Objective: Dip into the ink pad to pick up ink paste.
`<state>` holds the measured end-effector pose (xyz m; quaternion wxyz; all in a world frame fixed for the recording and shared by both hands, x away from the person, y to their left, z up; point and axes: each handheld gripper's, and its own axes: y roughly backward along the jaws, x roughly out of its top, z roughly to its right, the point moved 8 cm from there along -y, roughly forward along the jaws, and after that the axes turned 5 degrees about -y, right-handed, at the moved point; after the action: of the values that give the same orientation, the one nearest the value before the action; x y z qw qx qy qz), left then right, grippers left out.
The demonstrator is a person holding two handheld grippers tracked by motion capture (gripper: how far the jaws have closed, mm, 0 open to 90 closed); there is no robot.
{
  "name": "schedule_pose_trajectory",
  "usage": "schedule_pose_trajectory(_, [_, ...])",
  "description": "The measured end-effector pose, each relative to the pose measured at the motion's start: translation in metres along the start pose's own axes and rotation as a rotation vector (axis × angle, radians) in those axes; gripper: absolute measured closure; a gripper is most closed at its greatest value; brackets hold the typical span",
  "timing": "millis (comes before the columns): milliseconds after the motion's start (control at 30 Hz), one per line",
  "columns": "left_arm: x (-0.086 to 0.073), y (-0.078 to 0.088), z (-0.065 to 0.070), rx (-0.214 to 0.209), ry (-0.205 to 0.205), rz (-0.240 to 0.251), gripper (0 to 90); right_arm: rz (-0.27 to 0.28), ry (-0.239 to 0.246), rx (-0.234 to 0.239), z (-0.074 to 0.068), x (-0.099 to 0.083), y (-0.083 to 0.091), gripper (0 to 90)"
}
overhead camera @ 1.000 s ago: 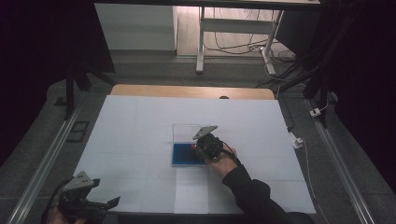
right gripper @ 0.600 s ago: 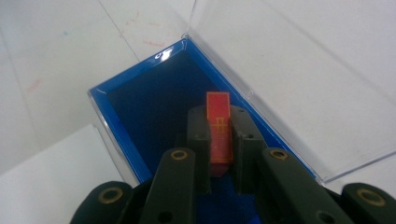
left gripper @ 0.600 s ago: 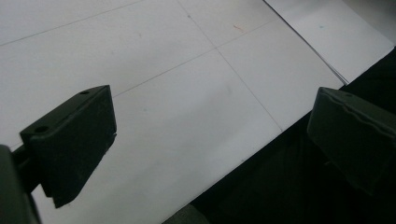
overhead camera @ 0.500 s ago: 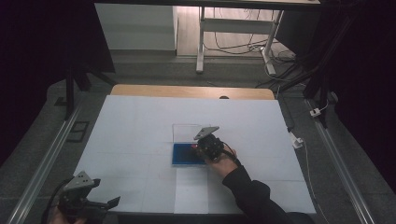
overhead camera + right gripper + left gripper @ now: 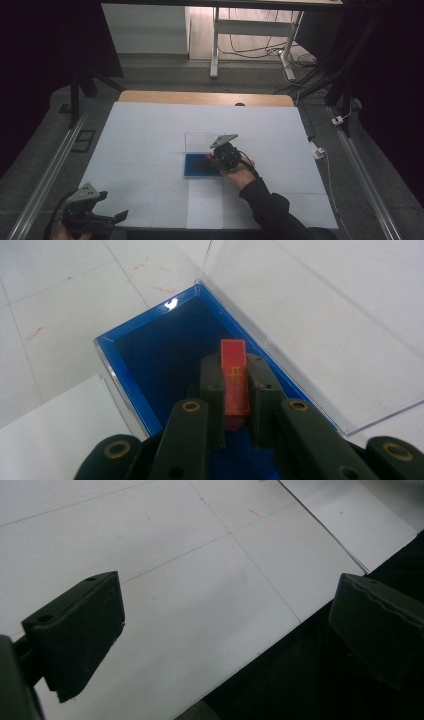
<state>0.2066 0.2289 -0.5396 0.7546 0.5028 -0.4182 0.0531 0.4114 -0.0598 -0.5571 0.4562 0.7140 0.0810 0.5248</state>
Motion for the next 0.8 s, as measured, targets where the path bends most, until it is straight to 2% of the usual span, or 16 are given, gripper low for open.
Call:
schedule_pose_trajectory(200, [0.000,0.000,0.000,0.000,-0.002,0.002,1.8,0.016,-0.042,0.029,0.002,0.002,0.002,80.6])
schedule_pose_trajectory(300, [0.000,0.000,0.000,0.001,-0.002,0.002,1.8,0.032,-0.042,0.033,0.001,0.005,0.004,80.6])
schedule_pose_trajectory(533, [0.000,0.000,0.000,0.002,-0.003,0.003,1.8,0.055,0.017,0.045,-0.008,0.014,0.011,80.5])
schedule_pose_trajectory(800, [0.000,0.000,0.000,0.002,-0.004,0.003,1.8,0.052,0.011,0.061,-0.013,0.014,0.009,80.5])
